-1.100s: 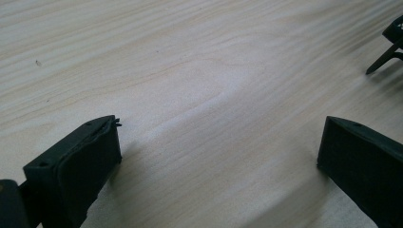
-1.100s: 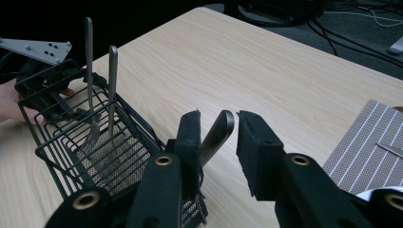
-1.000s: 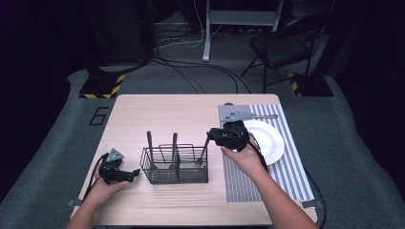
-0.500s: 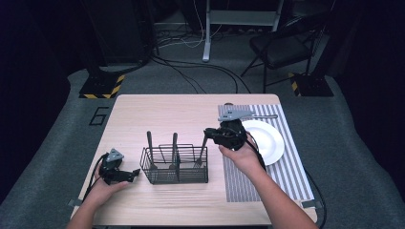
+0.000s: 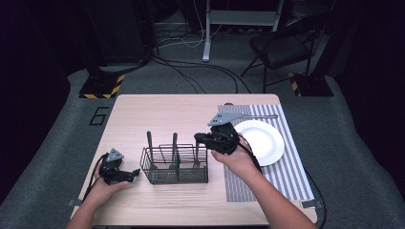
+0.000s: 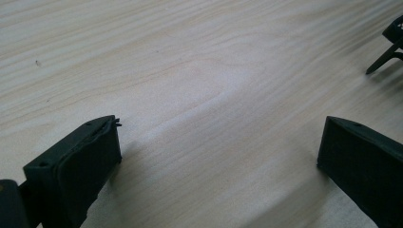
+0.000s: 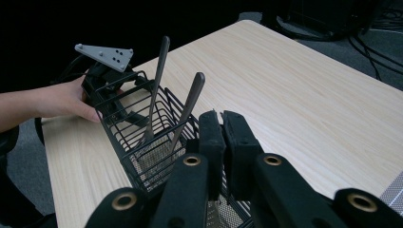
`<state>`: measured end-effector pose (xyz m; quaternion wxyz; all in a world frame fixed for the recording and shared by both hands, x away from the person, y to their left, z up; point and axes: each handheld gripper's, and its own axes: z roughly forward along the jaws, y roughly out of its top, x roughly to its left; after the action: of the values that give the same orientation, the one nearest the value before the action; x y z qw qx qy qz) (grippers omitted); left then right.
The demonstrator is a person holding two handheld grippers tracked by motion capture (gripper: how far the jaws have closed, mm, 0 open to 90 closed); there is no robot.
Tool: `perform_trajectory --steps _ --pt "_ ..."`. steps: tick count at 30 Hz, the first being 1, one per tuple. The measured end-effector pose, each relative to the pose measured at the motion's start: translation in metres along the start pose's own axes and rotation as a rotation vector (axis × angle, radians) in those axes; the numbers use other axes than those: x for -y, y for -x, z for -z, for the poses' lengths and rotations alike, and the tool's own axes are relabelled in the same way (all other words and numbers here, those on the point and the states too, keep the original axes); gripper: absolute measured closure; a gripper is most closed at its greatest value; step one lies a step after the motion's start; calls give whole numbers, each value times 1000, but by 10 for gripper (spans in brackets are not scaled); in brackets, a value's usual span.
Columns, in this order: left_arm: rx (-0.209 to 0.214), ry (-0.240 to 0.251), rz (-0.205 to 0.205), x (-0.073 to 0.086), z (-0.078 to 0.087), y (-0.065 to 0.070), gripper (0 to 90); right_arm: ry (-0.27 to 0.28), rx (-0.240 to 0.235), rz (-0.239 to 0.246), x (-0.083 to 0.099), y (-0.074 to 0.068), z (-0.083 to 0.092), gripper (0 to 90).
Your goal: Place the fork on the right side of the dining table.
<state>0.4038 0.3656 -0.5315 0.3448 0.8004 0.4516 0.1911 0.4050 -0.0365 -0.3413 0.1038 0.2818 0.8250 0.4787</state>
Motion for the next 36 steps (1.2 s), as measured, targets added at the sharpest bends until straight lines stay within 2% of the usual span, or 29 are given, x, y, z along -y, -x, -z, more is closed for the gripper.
perform_trajectory --steps 16,36 --pt "2 -1 7 0 0 1 3 8 -4 1 -10 -1 7 871" --pt "0 -1 0 0 0 0 2 23 6 29 -48 -8 34 871"
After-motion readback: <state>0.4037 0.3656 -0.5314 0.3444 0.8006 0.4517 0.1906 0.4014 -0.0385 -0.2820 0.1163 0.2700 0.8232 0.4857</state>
